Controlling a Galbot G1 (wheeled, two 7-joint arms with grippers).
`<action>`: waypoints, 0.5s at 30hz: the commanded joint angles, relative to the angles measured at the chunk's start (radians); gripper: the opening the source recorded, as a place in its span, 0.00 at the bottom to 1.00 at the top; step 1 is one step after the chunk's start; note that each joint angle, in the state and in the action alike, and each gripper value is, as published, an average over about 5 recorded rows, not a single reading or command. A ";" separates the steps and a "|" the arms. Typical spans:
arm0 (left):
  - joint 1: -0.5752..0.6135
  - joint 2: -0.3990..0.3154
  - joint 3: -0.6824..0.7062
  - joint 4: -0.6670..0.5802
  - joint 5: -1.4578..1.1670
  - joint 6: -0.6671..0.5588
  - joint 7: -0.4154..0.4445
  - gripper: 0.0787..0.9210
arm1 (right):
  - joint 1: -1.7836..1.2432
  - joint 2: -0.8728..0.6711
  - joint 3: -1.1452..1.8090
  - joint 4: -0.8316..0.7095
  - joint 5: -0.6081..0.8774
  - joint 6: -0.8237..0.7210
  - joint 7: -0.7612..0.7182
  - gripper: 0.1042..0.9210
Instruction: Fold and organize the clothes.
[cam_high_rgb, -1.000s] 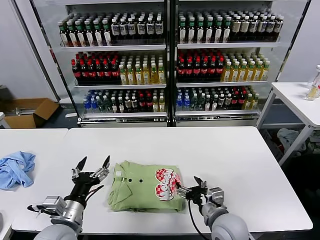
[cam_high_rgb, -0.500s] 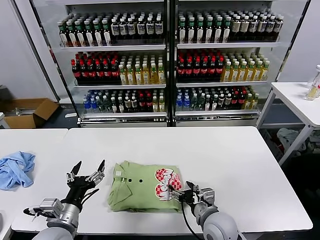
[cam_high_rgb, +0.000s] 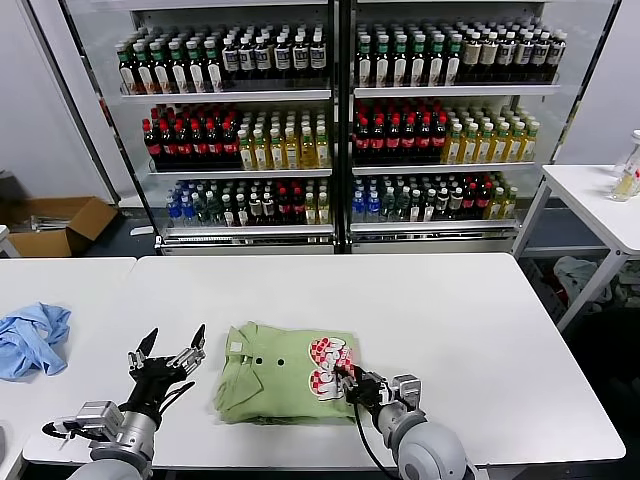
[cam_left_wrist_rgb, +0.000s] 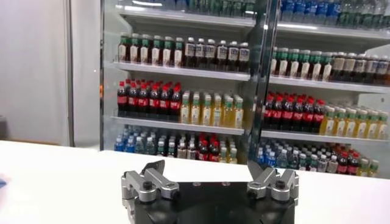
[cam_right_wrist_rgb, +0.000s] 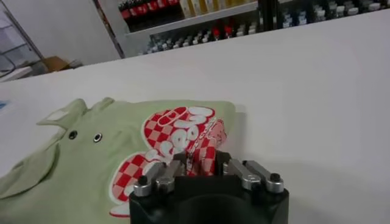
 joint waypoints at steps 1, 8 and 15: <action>-0.002 0.001 -0.001 0.013 0.027 -0.028 0.017 0.88 | -0.002 -0.017 0.036 0.069 -0.041 0.017 -0.020 0.24; -0.010 0.007 0.004 0.027 0.039 -0.041 0.026 0.88 | -0.016 -0.111 0.162 0.164 -0.136 0.006 -0.068 0.03; -0.023 0.001 0.025 0.047 0.074 -0.072 0.044 0.88 | -0.045 -0.181 0.302 0.105 -0.196 0.004 -0.148 0.00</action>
